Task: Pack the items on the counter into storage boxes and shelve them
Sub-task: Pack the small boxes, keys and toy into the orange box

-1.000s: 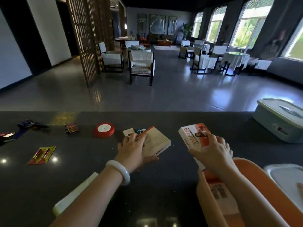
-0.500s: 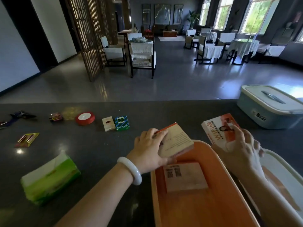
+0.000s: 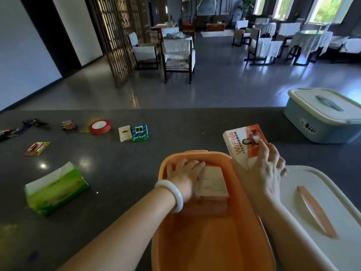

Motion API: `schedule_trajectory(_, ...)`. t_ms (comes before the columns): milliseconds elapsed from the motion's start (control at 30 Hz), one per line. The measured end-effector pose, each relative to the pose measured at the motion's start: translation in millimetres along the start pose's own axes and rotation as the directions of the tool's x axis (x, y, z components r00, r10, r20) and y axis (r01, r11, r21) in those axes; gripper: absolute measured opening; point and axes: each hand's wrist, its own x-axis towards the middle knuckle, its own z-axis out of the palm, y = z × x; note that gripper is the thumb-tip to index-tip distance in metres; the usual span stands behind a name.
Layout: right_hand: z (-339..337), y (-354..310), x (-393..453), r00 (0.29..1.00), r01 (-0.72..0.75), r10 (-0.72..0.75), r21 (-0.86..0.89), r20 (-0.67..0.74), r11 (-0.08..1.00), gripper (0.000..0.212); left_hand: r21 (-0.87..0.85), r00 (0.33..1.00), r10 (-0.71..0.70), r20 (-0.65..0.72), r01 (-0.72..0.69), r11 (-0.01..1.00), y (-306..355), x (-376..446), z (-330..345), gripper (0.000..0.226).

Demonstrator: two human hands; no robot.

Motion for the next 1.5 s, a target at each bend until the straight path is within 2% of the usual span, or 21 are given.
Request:
schedule_trajectory(133, 6, 0, 3, 0.999, 0.036, -0.036, -0.009, -0.013, 0.999, 0.089, -0.010, 0.999, -0.047, 0.018, 0.047, 0.999, 9, 12, 10, 0.082)
schedule_trajectory(367, 16, -2, 10, 0.997, 0.075, -0.076, -0.041, -0.021, 0.996, 0.084, -0.040, 0.999, 0.025, 0.022, -0.024, 0.999, 6, 8, 22, 0.101)
schedule_trajectory(700, 25, 0, 10, 0.993, 0.094, -0.095, -0.025, -0.066, 0.995, 0.082, 0.010, 0.999, -0.027, 0.034, 0.027, 1.000, 2, 6, 36, 0.114)
schedule_trajectory(867, 26, 0, 9, 0.994, 0.079, -0.081, -0.027, -0.074, 0.996, 0.084, 0.041, 1.000, -0.002, 0.025, 0.001, 0.999, 3, 7, 36, 0.105)
schedule_trajectory(1067, 24, -1, 9, 0.995, 0.078, -0.079, -0.014, -0.067, 0.997, 0.082, 0.118, 0.995, 0.028, -0.098, -0.016, 0.993, 2, 7, 38, 0.099)
schedule_trajectory(1367, 24, -1, 9, 0.995, 0.078, -0.079, -0.017, -0.057, 0.997, 0.084, 0.116, 0.998, 0.023, -0.067, -0.015, 0.993, 1, 9, 34, 0.104)
schedule_trajectory(1500, 24, -1, 10, 0.997, 0.062, -0.064, -0.026, -0.046, 0.998, 0.085, 0.119, 0.995, -0.023, -0.094, 0.034, 0.992, 2, 4, 22, 0.099)
